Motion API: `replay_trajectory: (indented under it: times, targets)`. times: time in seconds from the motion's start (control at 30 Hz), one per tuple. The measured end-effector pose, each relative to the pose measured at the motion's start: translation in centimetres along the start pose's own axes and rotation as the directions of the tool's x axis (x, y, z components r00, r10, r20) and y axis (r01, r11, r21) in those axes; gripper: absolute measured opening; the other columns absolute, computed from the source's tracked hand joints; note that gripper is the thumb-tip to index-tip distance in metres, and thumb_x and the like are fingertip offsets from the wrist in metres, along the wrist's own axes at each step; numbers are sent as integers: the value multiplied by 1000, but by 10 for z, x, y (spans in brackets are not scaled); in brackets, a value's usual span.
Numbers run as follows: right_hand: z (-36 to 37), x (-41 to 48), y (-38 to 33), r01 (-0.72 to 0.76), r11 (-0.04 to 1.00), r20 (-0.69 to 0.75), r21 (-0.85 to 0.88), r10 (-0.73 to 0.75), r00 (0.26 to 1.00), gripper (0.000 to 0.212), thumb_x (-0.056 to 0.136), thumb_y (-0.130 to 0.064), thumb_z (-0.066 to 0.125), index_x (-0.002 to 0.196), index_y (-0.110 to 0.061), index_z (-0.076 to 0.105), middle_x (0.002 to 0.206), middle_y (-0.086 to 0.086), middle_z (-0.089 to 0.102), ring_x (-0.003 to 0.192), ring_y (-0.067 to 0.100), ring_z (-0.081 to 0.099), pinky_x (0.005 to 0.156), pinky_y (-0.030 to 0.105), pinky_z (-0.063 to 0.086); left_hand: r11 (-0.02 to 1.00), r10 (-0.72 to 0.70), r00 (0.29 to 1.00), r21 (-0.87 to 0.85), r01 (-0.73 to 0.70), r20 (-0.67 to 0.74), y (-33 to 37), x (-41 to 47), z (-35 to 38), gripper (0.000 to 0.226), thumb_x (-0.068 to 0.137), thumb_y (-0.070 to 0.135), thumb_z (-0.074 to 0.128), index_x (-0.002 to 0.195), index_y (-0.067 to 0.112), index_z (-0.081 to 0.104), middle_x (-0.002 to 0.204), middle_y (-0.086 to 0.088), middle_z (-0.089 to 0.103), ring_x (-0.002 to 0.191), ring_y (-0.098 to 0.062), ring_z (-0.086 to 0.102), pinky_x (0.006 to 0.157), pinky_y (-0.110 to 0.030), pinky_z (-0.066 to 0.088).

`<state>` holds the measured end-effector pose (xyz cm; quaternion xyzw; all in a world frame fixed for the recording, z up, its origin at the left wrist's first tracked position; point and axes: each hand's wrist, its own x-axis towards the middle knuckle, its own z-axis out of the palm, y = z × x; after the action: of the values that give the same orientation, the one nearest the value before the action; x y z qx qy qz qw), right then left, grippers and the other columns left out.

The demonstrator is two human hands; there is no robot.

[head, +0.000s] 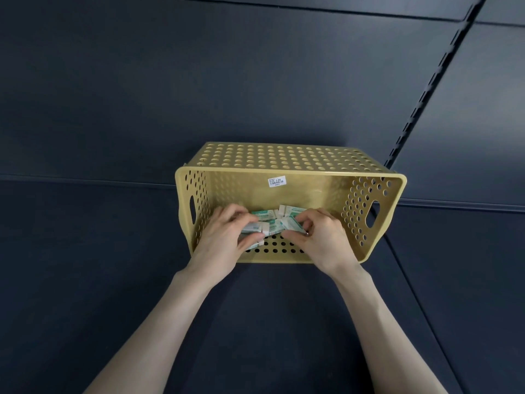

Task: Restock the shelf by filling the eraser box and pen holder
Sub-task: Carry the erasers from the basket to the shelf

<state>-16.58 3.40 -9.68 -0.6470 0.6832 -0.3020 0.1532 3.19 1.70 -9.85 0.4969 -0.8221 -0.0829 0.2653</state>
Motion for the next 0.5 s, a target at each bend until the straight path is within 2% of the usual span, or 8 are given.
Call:
replay_trajectory:
  times: [0.07,0.17,0.23,0.33,0.43,0.5]
  targets:
    - [1,-1,-2,5,1000,7,-3,-5,1000,34,79,-45,66,99,-17,66,94,-1,57,86,15,55,77,39,50,999,-15,999,-44,17,43,2,-1,-3,42,85,40,62,115,11,66,111,-3,60,105,-22,54,86,-35,45]
    - [0,-1,-2,-12,1000,38,5,11,999,28,88,-40,58,98,-16,67,97,3,63,91,21,59,81,42,50,992,-71,995,-101,79,76,2,-4,-8,41,90,44,55,120,18,63,116,2,61,113,-17,50,92,-27,39]
    - [-1,-1,-4,-44,999,57,32,42,997,27,88,-36,60,105,-15,66,101,3,67,94,21,62,84,42,51,985,-101,991,-128,112,92,1,-5,-10,35,91,42,55,118,21,64,115,2,62,110,-17,53,93,-32,44]
    - [-3,-1,-9,-109,990,98,84,101,990,39,84,-34,66,114,-9,60,103,4,67,97,21,61,87,40,50,963,-172,973,-180,199,154,3,-4,-15,40,86,43,62,119,20,61,114,4,61,105,-15,57,90,-37,48]
    - [2,-1,-12,-149,984,171,98,131,976,33,81,-34,69,100,-8,61,89,8,67,86,25,61,74,39,52,954,-221,952,-157,256,211,4,-2,-17,45,84,45,64,120,17,63,112,1,58,101,-15,56,90,-35,46]
    - [6,0,-12,-139,986,192,88,120,974,34,76,-42,66,92,-13,62,88,8,64,90,29,58,72,37,48,947,-241,945,-160,279,221,5,-3,-18,43,84,46,63,117,19,63,112,2,55,101,-15,55,91,-33,45]
